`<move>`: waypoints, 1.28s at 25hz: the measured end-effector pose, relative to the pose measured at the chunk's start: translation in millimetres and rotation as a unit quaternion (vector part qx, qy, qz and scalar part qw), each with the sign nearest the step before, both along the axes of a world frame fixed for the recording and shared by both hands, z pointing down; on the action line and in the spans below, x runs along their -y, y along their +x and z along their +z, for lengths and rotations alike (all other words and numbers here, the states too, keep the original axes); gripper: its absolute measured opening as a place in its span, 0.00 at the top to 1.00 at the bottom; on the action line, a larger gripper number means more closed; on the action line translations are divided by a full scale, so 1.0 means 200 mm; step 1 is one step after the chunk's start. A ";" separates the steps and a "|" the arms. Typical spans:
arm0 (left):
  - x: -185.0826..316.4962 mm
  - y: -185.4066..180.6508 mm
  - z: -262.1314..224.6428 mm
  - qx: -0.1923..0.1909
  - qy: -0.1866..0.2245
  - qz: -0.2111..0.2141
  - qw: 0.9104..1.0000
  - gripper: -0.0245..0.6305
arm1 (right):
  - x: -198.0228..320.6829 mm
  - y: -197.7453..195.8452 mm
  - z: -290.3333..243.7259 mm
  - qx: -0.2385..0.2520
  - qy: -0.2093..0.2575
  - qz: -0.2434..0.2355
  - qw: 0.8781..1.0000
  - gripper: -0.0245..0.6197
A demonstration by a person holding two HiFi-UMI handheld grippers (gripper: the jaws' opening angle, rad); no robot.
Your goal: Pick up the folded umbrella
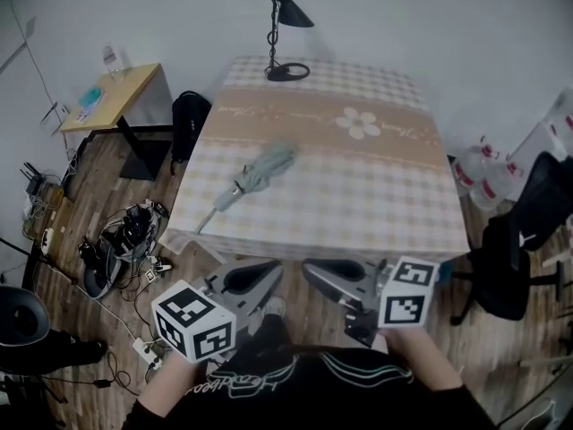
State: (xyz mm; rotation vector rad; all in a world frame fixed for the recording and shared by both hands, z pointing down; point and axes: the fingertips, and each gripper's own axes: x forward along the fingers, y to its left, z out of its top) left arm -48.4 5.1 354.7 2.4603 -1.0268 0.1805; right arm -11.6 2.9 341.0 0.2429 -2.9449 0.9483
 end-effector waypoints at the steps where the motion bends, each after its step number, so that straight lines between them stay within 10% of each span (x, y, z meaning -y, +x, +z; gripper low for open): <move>1: 0.05 -0.03 0.00 0.000 -0.003 0.003 1.000 0.96 | 0.04 -0.03 0.00 0.000 -0.003 0.004 1.000 0.95; 32: 1.21 -0.63 0.45 0.123 -0.028 0.018 0.992 0.92 | 1.00 -0.36 0.23 -0.026 -0.071 0.110 0.991 0.95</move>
